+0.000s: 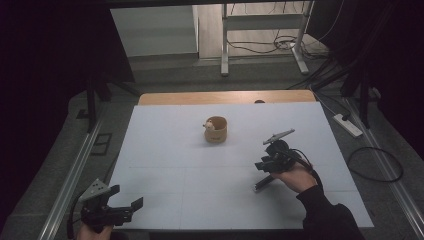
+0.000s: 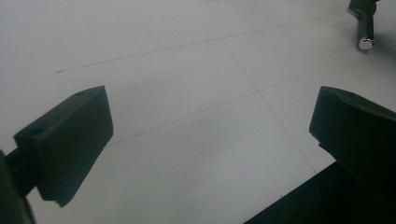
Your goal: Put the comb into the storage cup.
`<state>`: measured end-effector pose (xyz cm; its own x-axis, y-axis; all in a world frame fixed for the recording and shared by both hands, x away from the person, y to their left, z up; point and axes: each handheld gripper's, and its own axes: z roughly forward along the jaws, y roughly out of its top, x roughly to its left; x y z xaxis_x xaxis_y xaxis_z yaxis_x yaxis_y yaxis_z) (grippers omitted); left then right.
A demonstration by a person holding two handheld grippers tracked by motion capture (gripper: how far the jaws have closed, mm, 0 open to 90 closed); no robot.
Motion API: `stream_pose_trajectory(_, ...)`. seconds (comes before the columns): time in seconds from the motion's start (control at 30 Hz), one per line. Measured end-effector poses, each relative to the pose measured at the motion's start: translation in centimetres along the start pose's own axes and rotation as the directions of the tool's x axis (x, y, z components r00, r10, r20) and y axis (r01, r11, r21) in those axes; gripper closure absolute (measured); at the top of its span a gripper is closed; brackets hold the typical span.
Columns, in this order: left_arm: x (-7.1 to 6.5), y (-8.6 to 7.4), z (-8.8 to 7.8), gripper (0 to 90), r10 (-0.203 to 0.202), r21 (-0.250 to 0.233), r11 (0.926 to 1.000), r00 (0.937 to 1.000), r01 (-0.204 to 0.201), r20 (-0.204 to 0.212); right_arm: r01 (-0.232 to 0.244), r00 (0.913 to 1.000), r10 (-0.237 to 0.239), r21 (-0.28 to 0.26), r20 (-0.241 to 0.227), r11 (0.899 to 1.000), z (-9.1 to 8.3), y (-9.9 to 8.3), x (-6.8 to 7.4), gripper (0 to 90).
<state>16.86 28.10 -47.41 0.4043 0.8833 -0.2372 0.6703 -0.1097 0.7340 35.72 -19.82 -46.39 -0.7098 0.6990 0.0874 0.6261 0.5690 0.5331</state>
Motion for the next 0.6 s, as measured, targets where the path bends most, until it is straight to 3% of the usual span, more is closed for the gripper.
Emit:
stream_pose_trajectory(0.07,0.0,0.0,0.0,0.2,0.0,0.0,1.0,1.0,0.0,0.001,0.009,0.9999,-0.009,0.011,-0.009,1.0,0.1,0.0,-0.1,82.9)
stream_pose_trajectory(0.13,0.0,0.0,0.0,0.2,0.001,0.001,1.0,1.0,-0.001,0.001,0.023,0.9996,-0.022,0.015,-0.015,1.0,0.1,0.0,-0.3,89.5)
stream_pose_trajectory(0.43,0.0,0.0,0.0,0.3,0.003,0.002,1.0,1.0,-0.003,0.003,0.068,0.9974,-0.067,0.027,-0.028,0.997,1.1,-0.3,-0.2,89.6)
stream_pose_trajectory(0.6,0.0,0.0,0.0,0.3,0.003,0.001,1.0,1.0,-0.003,0.004,0.059,0.9981,-0.057,0.048,-0.024,0.997,1.8,-0.8,-0.4,89.6)
